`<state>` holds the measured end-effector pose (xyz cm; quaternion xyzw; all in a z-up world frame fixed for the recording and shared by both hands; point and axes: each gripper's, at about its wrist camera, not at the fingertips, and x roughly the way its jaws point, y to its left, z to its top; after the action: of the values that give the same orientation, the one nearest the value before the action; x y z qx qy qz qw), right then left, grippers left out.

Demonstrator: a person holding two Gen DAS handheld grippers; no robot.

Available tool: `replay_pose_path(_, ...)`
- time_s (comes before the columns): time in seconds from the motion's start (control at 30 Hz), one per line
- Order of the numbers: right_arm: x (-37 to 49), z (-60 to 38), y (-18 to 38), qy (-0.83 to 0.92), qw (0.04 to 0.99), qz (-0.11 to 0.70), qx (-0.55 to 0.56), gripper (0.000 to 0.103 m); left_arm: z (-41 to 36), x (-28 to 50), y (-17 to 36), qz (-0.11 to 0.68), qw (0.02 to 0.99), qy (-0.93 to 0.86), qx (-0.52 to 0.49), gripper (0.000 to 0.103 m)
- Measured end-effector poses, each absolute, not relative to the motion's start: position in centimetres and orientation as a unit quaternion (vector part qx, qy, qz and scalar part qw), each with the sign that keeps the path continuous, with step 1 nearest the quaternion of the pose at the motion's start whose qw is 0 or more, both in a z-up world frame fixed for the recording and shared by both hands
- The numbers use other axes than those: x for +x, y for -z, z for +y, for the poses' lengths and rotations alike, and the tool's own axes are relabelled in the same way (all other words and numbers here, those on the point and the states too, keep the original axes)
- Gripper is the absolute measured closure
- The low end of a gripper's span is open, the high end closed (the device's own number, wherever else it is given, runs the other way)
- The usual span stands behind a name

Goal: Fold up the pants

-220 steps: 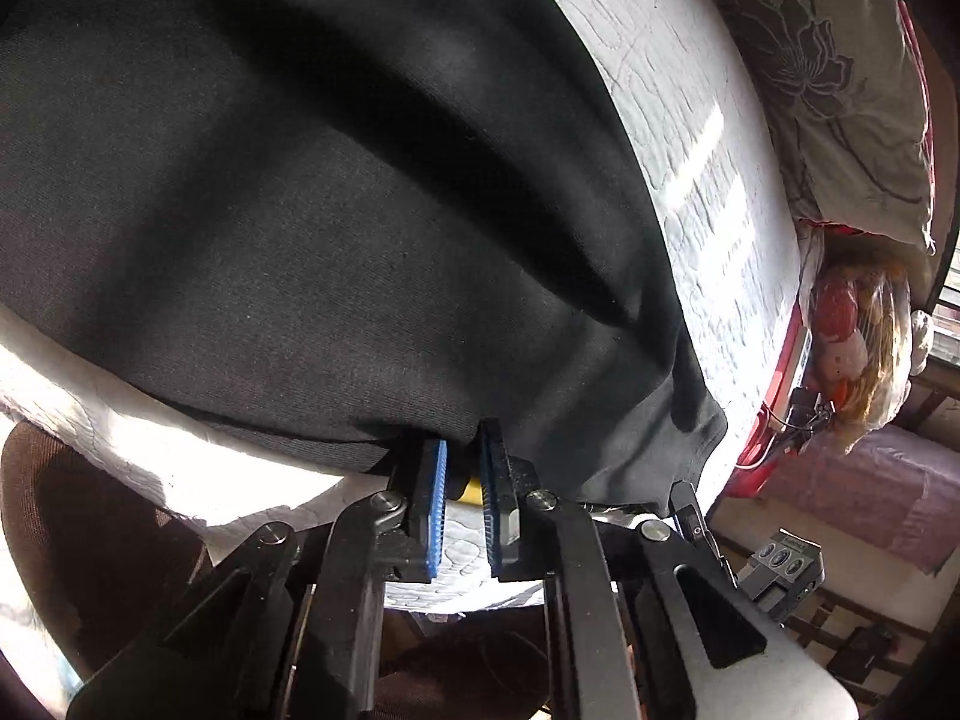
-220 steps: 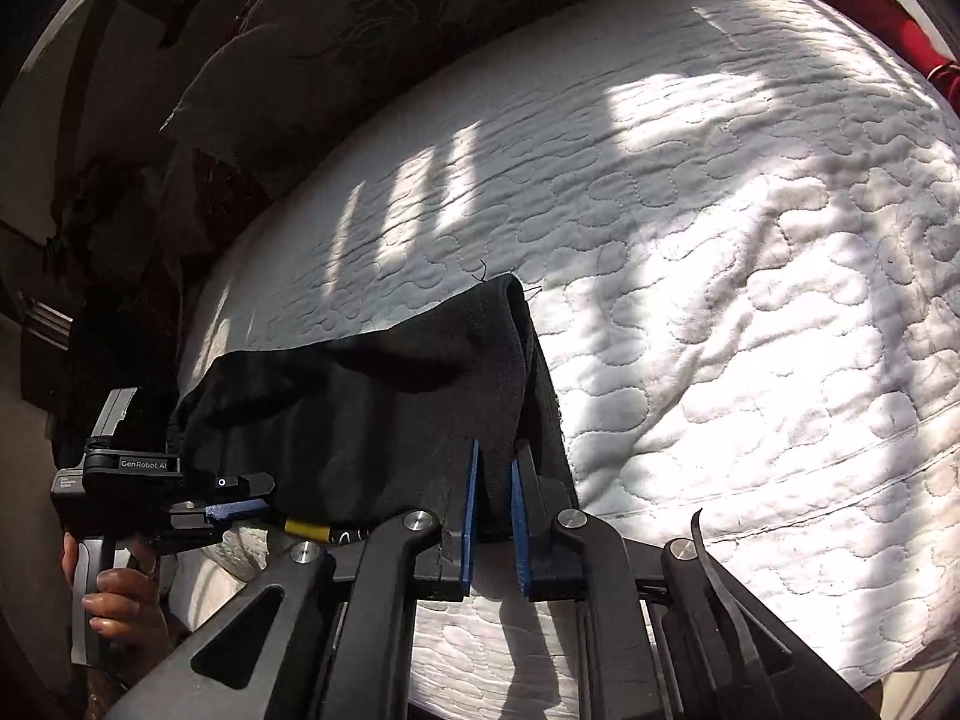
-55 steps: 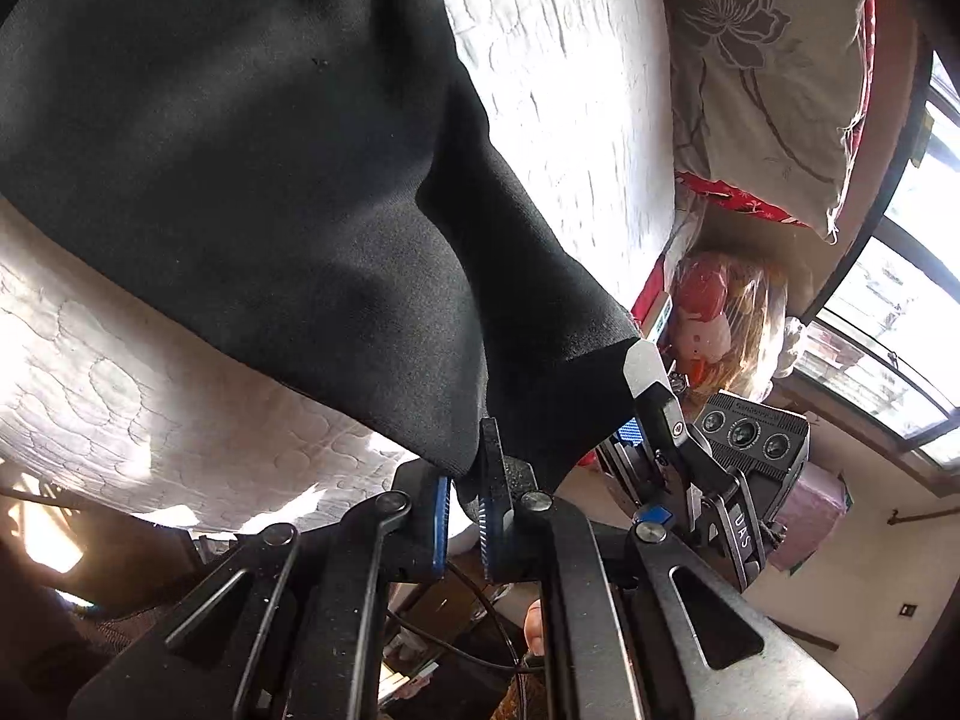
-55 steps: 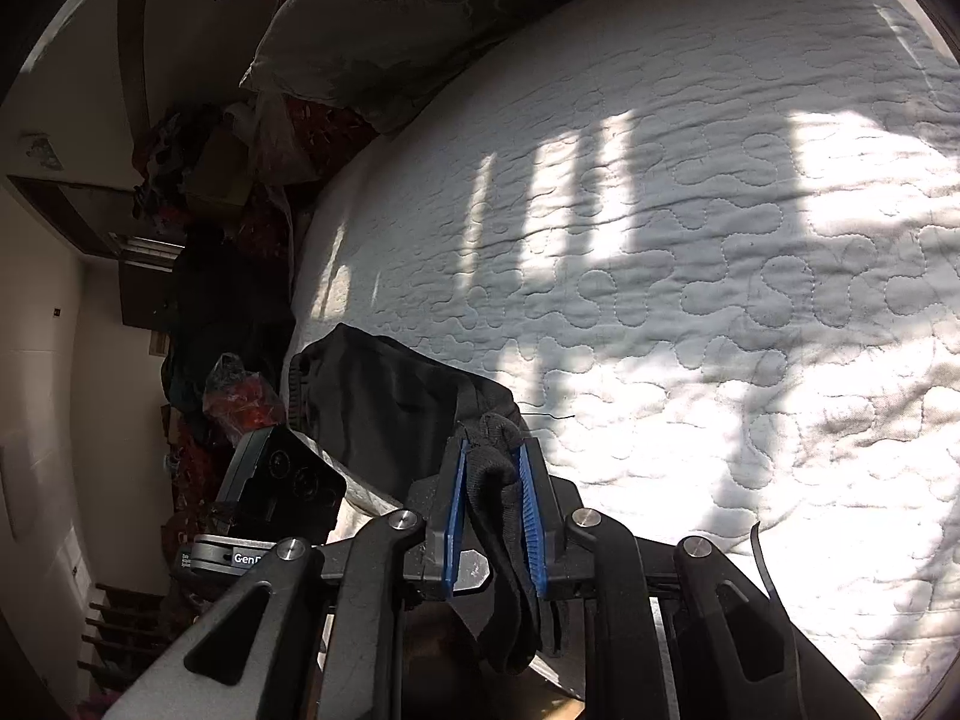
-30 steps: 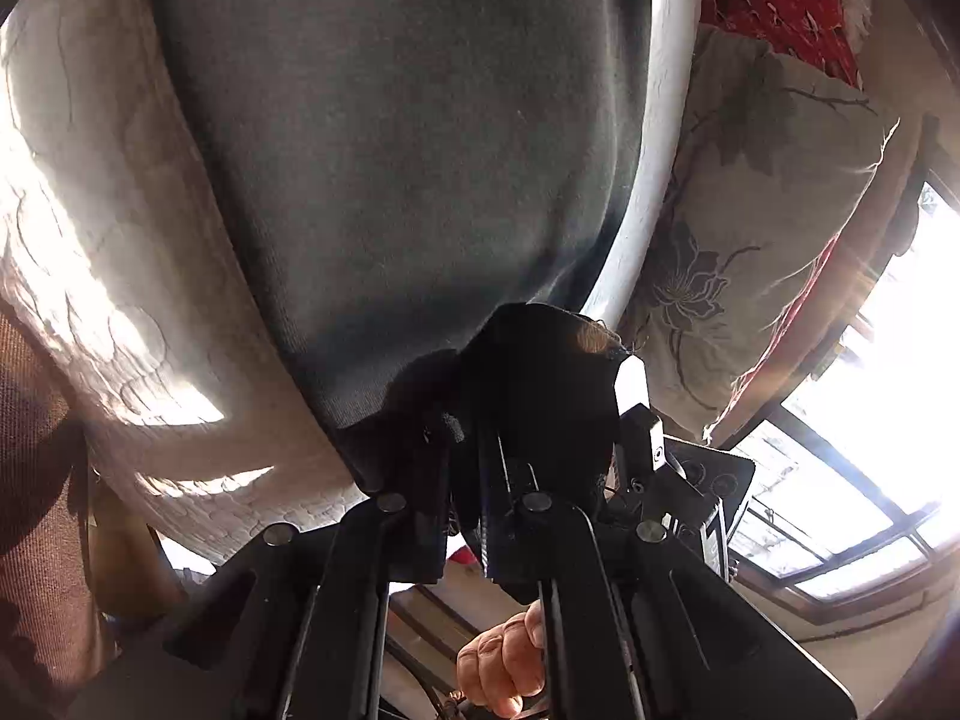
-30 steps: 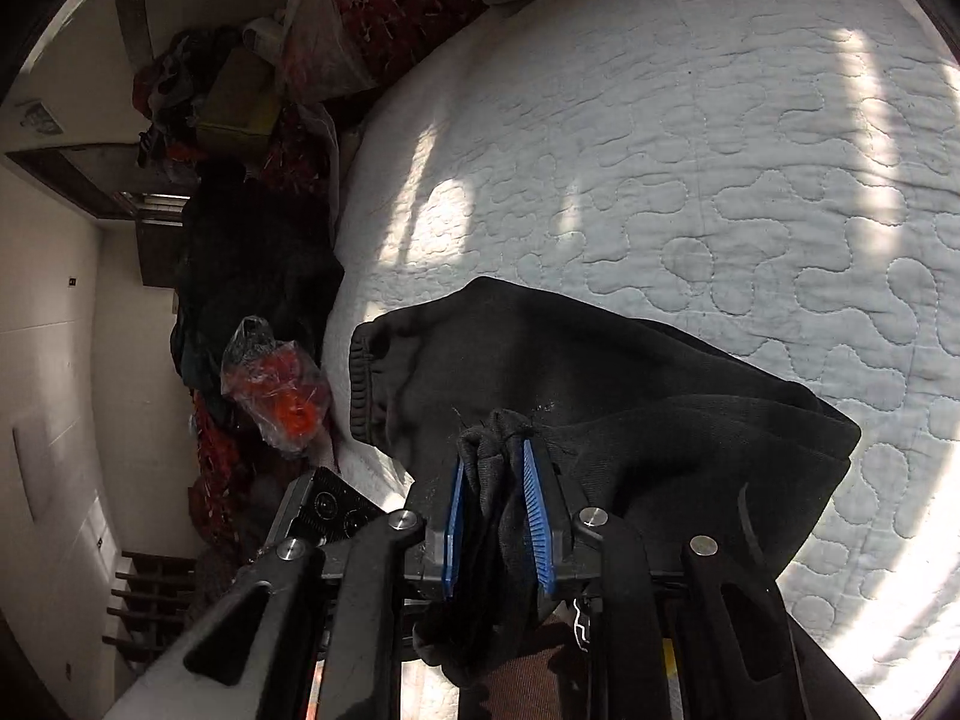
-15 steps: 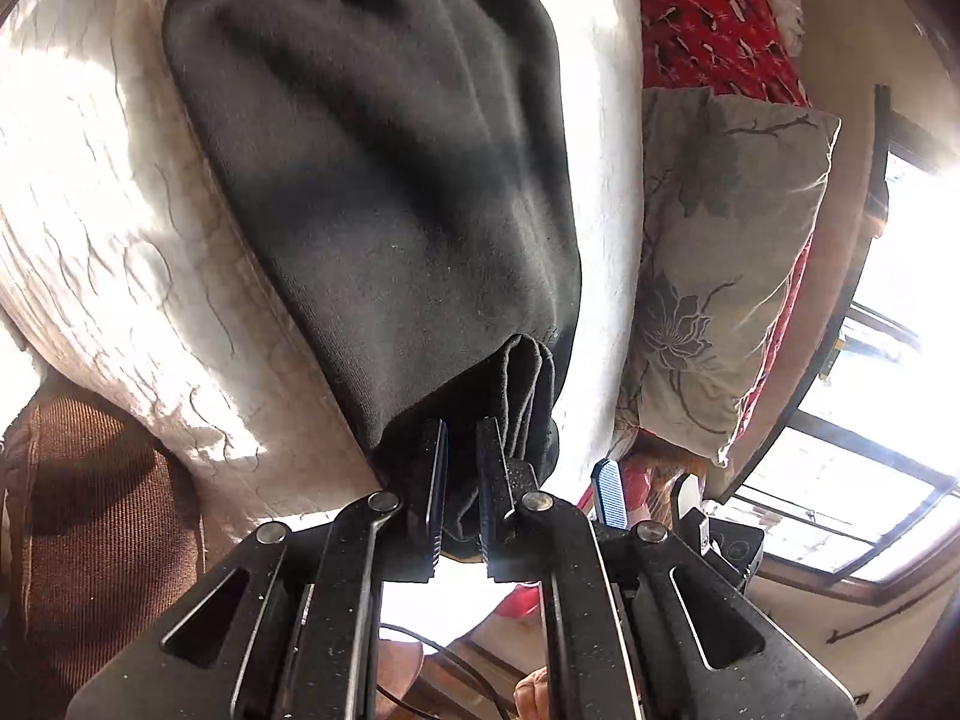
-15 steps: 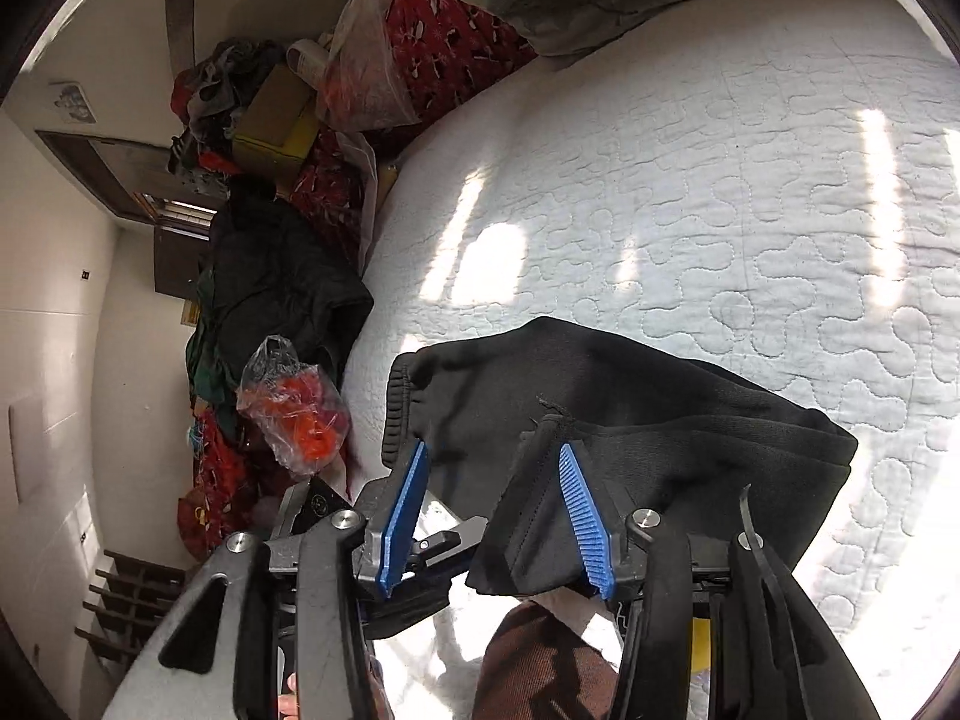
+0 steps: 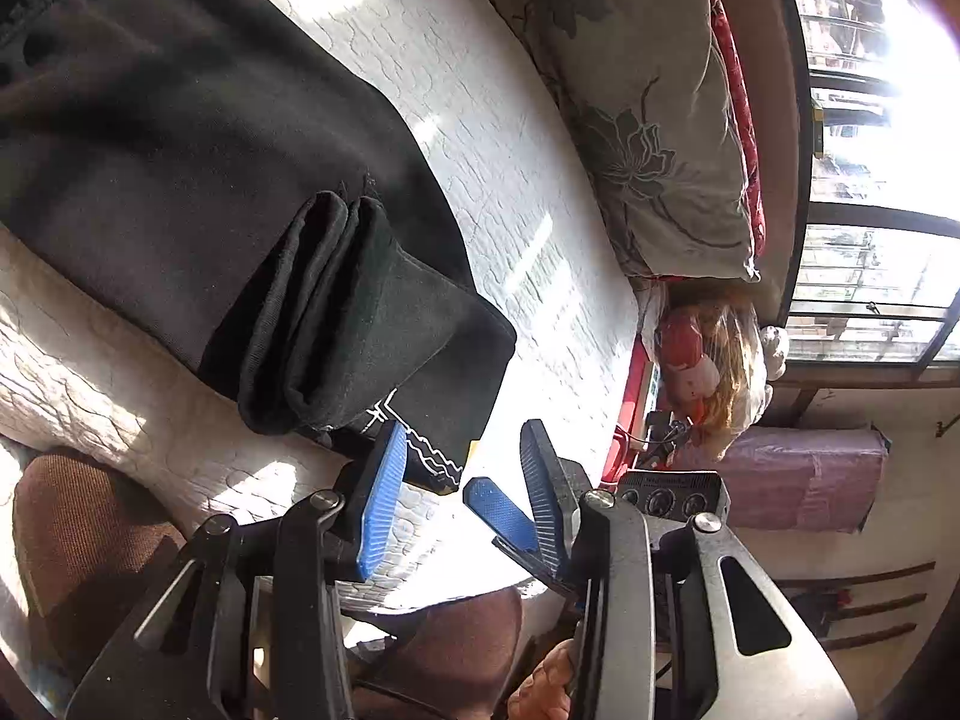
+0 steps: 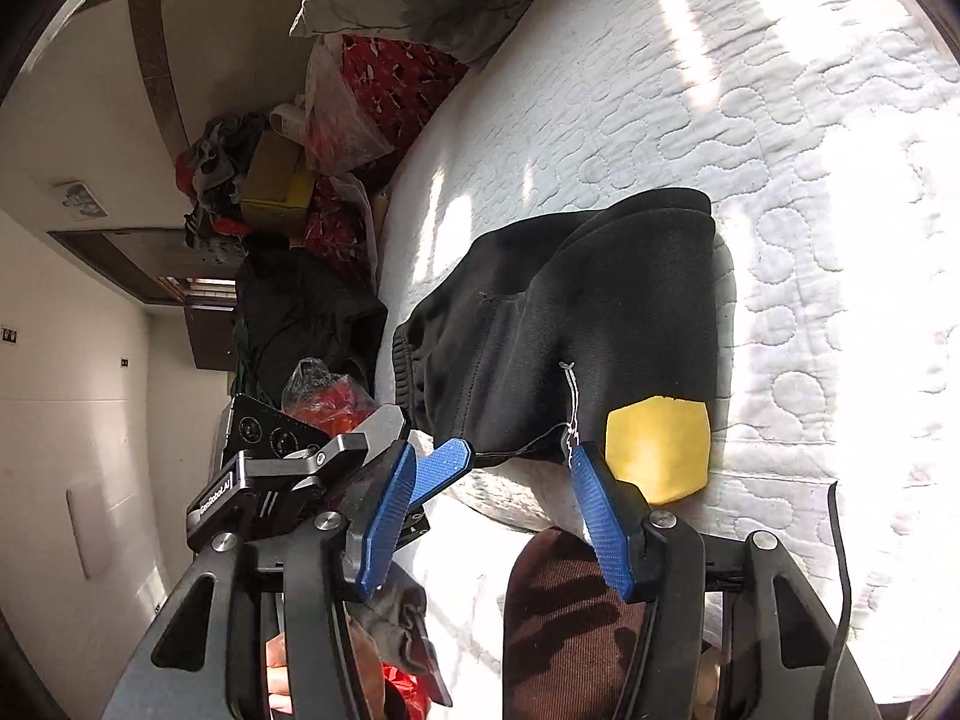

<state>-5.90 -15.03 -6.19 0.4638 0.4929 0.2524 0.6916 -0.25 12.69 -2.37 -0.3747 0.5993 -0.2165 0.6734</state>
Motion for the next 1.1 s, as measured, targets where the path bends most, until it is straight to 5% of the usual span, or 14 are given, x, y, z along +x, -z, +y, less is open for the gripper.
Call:
replay_pose_path(0.33,-7.1,-13.6,11.8,-0.177,0.636,0.455,0.598,0.039,12.4,-1.1,3.8,0.629,0.687,0.203,-0.302,0.049)
replay_pose_path(0.37,-7.3,-13.9,12.3,-0.164,0.629,0.441,0.619,0.044,11.8,-0.4,4.1,0.636,0.687,0.196,-0.293,0.05)
replay_pose_path(0.47,-8.7,-15.6,12.6,-0.109,0.645,0.407,0.637,0.092,10.4,2.0,5.9,0.669,0.684,0.144,-0.252,0.051)
replay_pose_path(0.6,-10.3,-17.9,16.1,-0.046,0.618,0.415,0.666,0.096,10.0,2.7,7.8,0.684,0.669,0.136,-0.257,0.05)
replay_pose_path(0.97,-9.6,-18.9,10.1,-0.1,0.661,0.402,0.626,0.065,10.4,0.1,2.2,0.634,0.679,0.228,-0.292,0.05)
replay_pose_path(1.1,-8.5,-18.5,8.9,-0.101,0.669,0.395,0.621,0.063,7.9,0.5,2.3,0.648,0.682,0.224,-0.253,0.05)
